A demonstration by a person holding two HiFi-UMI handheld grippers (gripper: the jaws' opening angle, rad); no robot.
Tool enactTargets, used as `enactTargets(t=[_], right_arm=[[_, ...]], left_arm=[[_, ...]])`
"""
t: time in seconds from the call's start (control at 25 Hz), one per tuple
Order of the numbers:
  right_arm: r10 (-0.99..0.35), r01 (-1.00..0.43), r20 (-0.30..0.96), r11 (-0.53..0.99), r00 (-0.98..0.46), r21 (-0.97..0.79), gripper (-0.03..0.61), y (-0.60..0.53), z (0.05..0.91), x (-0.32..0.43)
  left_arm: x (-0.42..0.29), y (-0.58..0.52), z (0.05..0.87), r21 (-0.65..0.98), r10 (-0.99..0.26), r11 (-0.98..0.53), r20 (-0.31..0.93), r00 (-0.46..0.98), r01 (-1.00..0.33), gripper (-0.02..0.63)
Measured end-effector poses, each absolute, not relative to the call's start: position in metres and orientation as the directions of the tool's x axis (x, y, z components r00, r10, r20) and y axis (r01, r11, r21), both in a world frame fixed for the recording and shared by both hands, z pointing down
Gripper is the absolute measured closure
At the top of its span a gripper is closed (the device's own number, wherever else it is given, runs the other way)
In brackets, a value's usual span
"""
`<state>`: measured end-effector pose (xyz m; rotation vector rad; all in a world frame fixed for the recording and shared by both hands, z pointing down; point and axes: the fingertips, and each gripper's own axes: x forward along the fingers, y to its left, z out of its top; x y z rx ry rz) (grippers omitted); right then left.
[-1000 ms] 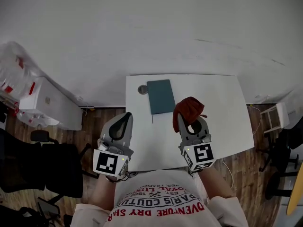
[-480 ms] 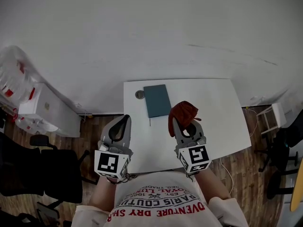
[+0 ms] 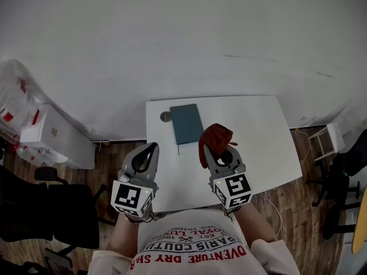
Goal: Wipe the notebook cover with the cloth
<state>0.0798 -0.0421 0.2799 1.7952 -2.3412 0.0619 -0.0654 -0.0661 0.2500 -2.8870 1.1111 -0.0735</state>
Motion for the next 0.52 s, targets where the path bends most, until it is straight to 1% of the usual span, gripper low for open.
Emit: enactTargets(t=[0.52], right_arm=[[-0.965,-0.972,0.157,0.223,-0.208,0.081,0.508,-0.048,0.271,0.088]], left_arm=[[-0.054,-0.074,0.249,-0.046,-0.642,-0.766,0.027,0.766,-0.641,0.603]])
